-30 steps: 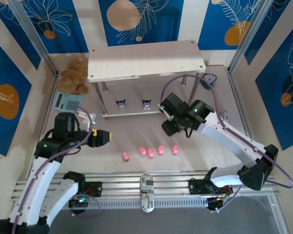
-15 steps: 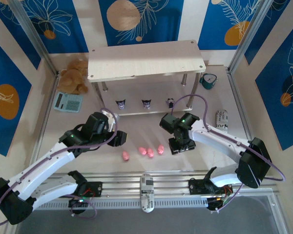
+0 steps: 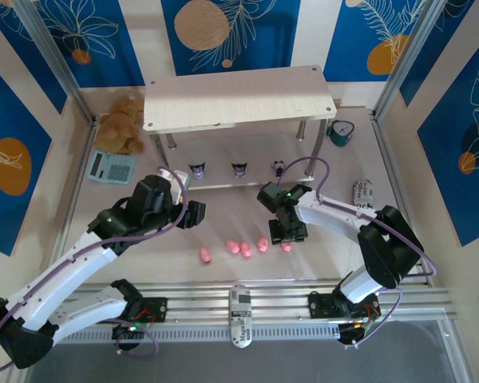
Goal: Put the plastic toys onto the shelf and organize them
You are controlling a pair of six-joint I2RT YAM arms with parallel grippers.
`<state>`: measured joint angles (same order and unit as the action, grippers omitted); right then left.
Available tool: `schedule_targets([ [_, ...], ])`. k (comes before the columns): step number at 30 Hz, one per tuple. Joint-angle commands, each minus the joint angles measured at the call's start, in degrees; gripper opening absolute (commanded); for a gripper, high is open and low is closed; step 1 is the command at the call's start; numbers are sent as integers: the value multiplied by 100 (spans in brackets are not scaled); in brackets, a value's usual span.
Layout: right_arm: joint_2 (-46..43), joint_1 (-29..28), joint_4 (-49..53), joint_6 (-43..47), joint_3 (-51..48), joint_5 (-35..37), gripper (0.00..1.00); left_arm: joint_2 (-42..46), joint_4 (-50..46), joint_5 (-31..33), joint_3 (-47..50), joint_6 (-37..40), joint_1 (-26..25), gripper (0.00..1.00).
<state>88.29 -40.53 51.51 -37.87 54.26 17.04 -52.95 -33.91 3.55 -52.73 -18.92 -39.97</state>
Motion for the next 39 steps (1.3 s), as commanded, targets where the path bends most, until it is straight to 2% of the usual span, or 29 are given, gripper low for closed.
schedule_targets([
  [1, 59, 138, -199, -183, -207, -337, 46, 65, -107, 116, -131, 173, 76, 75],
  [7, 48, 245, -272, -187, -328, -441, 45, -39, -72, -41, -167, 266, 252, 75],
  [12, 170, 307, -377, -109, -362, -592, 37, -116, 12, -175, -178, 284, 385, 75],
  [16, 258, 404, -531, -54, -470, -802, 23, -129, -1, -206, -184, 306, 453, 75],
  [20, 155, 420, -487, -22, -432, -724, 1, -107, -58, -223, -187, 326, 520, 74],
  [22, -18, 415, -257, 43, -267, -573, 1, -109, -76, -240, -220, 333, 553, 74],
  [25, -419, 363, 473, 266, 485, -218, 1, -144, -135, -306, -339, 362, 598, 75],
  [29, -709, 463, 1441, 899, 2156, 286, 2, -274, -270, -476, -695, 456, 693, 75],
  [34, -171, 585, 2286, 1944, 4938, 1000, 3, -574, -490, -849, -1349, 621, 883, 75],
  [39, 696, 731, 2302, 2869, 7244, 1524, 4, -690, -437, -931, -1805, 724, 990, 75],
])
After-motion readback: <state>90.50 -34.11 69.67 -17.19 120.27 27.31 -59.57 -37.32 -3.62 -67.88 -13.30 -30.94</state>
